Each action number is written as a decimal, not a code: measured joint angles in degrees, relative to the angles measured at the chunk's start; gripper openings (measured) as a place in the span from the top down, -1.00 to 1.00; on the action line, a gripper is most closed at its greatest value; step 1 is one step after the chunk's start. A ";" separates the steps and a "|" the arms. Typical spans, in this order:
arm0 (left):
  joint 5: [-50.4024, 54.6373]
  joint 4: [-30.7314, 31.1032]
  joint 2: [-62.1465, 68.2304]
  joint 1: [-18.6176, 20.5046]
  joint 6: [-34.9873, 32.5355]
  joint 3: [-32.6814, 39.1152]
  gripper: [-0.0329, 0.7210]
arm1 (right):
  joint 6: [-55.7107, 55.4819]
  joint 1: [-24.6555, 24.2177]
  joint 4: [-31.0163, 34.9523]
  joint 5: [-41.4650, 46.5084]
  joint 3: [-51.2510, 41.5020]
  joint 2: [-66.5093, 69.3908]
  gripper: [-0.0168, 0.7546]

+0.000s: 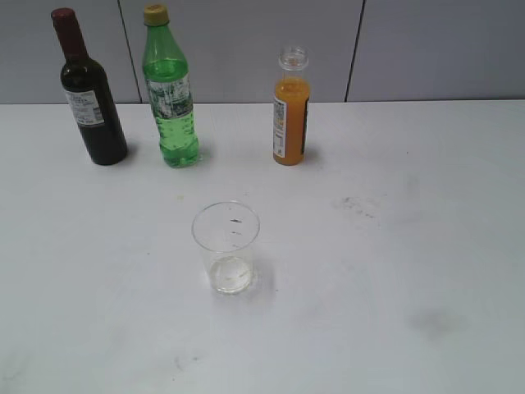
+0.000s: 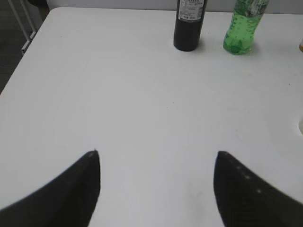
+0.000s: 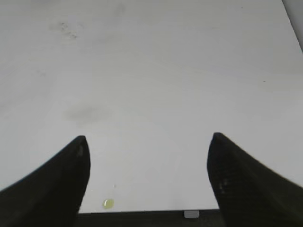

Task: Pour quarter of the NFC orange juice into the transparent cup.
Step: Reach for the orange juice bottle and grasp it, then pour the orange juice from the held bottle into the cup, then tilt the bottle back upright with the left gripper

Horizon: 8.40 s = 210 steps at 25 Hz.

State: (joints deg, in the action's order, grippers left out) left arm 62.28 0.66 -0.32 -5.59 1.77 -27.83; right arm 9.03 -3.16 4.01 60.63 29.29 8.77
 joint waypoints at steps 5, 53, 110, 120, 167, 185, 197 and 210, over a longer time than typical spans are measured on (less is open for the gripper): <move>0.00 0.00 0.00 0.00 0.00 0.00 -0.60 | -0.85 0.00 0.05 -0.63 -0.37 -5.75 -0.57; -25.37 -1.36 11.81 0.00 -5.04 -1.16 -0.84 | -1.26 0.00 0.05 -0.65 -0.37 -9.10 -0.57; -112.33 62.18 133.63 -14.49 38.49 -54.56 -0.73 | -1.33 0.00 0.05 -0.70 -0.37 -9.10 -0.57; -108.06 59.32 136.81 -18.45 38.54 -59.95 -0.89 | -1.34 0.00 0.05 -0.70 -0.37 -9.10 -0.57; -89.46 52.31 142.14 -25.28 44.16 -71.71 -0.48 | -1.42 0.00 -0.39 -0.77 -0.40 -9.10 -0.57; -90.07 60.26 137.54 -25.28 44.88 -70.07 -0.35 | -1.37 0.00 -0.49 -0.77 -0.40 -9.10 -0.57; -89.88 61.21 120.41 -24.80 43.84 -49.56 -0.35 | -1.42 0.00 -0.49 -0.71 -0.40 -9.10 -0.57; -91.75 61.21 102.73 -14.76 43.50 -32.35 -0.35 | -1.37 0.00 -0.49 -0.76 -0.40 -9.10 -0.57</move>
State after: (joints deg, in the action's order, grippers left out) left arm -29.46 61.87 102.41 -20.35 45.27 -60.18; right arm 7.66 -3.16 3.53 59.88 28.88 -0.33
